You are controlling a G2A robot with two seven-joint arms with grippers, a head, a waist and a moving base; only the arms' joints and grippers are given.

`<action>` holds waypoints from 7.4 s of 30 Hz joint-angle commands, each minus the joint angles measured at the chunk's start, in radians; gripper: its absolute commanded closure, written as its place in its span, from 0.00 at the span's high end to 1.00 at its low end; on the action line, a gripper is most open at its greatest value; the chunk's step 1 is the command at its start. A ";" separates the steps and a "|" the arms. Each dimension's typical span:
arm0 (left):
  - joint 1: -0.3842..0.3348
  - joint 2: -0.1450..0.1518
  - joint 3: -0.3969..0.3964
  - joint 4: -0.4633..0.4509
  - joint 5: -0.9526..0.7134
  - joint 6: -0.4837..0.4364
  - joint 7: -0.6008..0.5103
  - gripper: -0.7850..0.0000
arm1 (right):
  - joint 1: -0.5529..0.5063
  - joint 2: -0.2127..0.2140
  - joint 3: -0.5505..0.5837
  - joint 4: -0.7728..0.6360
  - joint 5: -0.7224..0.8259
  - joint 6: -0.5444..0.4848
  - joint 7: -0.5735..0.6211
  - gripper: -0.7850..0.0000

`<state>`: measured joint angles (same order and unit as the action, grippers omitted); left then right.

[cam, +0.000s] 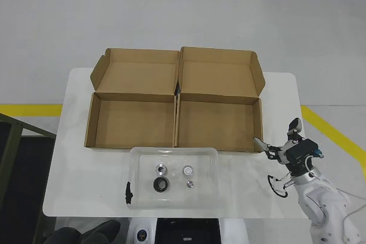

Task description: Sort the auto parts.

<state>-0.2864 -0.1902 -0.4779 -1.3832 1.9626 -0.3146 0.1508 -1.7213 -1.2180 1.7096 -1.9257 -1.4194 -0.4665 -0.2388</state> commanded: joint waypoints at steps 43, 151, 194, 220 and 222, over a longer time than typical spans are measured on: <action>0.000 0.000 0.000 0.000 0.000 0.000 0.000 1.00 | 0.255 0.023 -0.323 -0.073 0.130 -0.409 0.511 1.00; 0.000 0.000 0.000 0.000 0.000 0.000 0.000 1.00 | 0.441 0.076 -0.567 -0.038 0.232 -0.395 0.165 0.00; 0.000 0.000 0.000 0.000 0.000 0.000 0.000 1.00 | 0.640 0.066 -0.568 0.234 0.332 -0.201 0.420 0.00; 0.000 0.000 0.000 0.000 0.000 0.000 0.000 1.00 | 0.890 -0.001 -0.769 0.577 0.307 -0.119 0.498 0.00; 0.000 0.000 0.000 0.000 0.000 0.000 0.000 1.00 | 0.899 -0.005 -0.778 0.593 0.304 -0.116 0.495 0.00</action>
<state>-0.2864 -0.1902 -0.4779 -1.3832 1.9626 -0.3146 0.1508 -0.8271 -1.2215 0.9356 -1.3406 -1.1132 -0.5840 0.2571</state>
